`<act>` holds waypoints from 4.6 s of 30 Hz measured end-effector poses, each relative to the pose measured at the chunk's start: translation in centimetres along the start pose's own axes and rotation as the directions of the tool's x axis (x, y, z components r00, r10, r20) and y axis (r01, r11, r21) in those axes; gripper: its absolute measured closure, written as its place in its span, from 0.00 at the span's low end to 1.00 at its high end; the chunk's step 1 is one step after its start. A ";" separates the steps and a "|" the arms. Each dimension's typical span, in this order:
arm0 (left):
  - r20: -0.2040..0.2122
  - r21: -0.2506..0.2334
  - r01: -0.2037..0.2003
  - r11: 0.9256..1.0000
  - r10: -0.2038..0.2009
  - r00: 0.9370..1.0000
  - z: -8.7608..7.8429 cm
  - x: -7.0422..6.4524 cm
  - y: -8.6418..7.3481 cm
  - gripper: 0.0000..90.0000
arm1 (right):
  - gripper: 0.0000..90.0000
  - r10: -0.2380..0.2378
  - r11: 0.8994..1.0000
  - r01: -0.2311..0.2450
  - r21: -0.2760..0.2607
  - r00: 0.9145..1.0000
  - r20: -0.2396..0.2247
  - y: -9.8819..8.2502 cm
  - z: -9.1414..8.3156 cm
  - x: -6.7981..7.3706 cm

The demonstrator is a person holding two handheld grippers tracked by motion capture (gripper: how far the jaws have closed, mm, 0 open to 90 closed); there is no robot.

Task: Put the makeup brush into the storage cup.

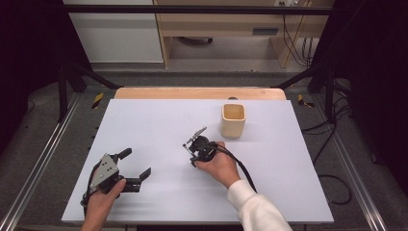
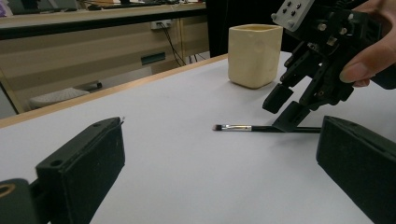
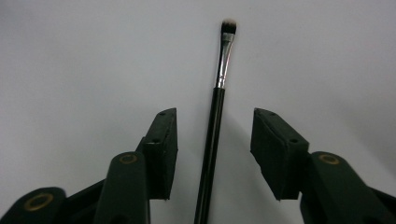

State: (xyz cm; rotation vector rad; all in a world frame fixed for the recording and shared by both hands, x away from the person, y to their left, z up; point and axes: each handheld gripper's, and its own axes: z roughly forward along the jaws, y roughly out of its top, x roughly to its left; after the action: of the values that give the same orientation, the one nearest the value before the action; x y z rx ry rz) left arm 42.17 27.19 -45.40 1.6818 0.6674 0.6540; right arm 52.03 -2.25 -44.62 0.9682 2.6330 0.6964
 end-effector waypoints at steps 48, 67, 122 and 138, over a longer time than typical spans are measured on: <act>-0.003 0.006 -0.015 1.000 0.015 1.000 0.1 -0.2 0.1 0.01 | 0.93 0.079 0.997 -0.078 0.019 0.996 -0.032 -0.4 1.1 -0.2; -0.003 0.009 -0.018 1.000 0.018 1.000 0.1 -0.2 0.1 0.01 | 0.93 0.029 0.999 -0.030 -0.031 0.999 -0.032 -1.4 -0.4 -0.3; -0.041 -0.006 0.022 1.000 -0.022 0.999 -1.0 0.2 0.1 0.01 | 0.93 0.212 0.747 -0.130 -0.652 0.976 0.049 -11.4 -9.1 -7.0; -0.025 -0.013 0.019 1.000 -0.019 1.000 -0.9 0.0 0.2 0.01 | 0.93 0.175 0.728 -0.059 -0.683 0.979 0.101 -11.7 -8.7 -5.8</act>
State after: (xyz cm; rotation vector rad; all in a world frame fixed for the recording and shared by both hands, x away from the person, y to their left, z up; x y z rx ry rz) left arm 41.57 27.75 -45.05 1.6558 0.6948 0.6653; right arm 46.73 -16.91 -42.84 0.9009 1.9155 1.4156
